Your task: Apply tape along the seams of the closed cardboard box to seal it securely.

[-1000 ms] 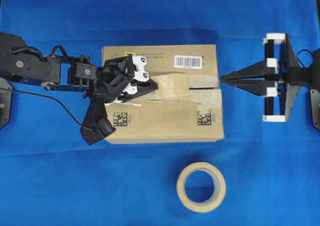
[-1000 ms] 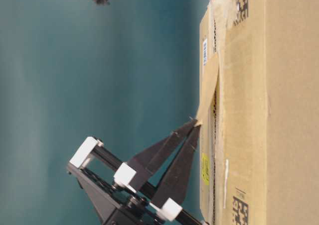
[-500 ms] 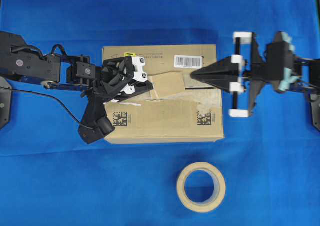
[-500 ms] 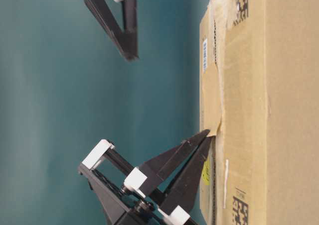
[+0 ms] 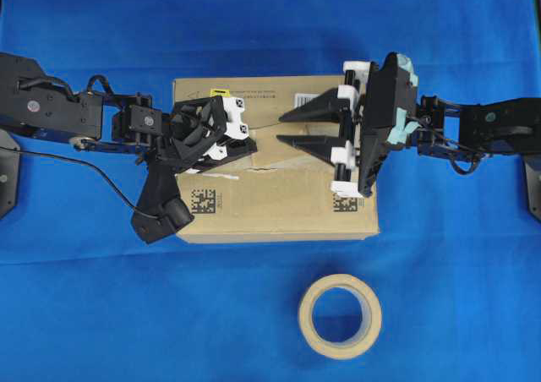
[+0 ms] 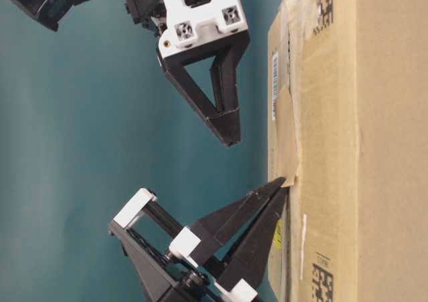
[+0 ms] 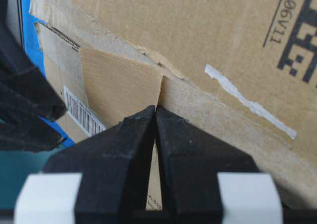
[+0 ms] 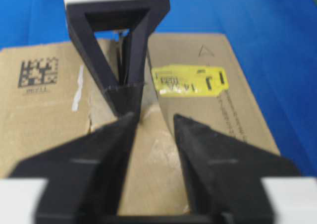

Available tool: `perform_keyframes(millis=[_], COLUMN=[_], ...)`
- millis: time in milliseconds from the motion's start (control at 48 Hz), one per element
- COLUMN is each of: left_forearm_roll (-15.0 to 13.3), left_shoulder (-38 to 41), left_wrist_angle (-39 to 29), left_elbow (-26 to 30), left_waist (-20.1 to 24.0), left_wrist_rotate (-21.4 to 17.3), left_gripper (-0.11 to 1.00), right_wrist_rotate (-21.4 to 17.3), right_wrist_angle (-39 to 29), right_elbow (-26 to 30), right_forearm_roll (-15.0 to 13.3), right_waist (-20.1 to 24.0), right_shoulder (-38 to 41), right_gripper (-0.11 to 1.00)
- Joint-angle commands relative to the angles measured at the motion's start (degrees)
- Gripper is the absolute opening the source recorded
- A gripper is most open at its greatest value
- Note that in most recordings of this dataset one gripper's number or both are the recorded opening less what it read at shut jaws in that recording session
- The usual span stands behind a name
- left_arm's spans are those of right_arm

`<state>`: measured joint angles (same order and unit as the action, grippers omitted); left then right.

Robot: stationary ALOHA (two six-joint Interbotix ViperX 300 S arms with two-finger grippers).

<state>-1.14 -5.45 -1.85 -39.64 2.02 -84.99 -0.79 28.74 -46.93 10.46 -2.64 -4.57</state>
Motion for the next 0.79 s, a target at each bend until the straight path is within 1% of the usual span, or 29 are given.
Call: perform_keyframes(millis=[0,42,271,625,771], left_forearm_roll=[0.0,0.0,0.0,0.0,0.0], left_shoulder=[-0.9,-0.9,-0.8,-0.6,-0.6], left_wrist_angle=[-0.2,-0.3,-0.3,-0.3,-0.3], left_elbow=[1.1,1.1,1.2,1.5,1.5], left_waist=[0.1,0.1,0.1,0.1,0.1], left_wrist_rotate=[0.1,0.1,0.2,0.3,0.3], left_gripper=[0.0,0.0,0.0,0.0,0.0], right_wrist_rotate=[-0.1,-0.1,-0.2,-0.9,-1.8], right_wrist_angle=[0.4,0.4,0.3,0.1,-0.4], right_elbow=[1.1,1.0,1.5,1.8,1.8], right_forearm_roll=[-0.3,-0.4,-0.4,-0.3,-0.3], right_waist=[0.2,0.3,0.4,0.6,0.7], right_shoulder=[-0.4,-0.3,1.5,5.2,6.2], right_gripper=[0.5,0.51,0.4,0.4,0.4])
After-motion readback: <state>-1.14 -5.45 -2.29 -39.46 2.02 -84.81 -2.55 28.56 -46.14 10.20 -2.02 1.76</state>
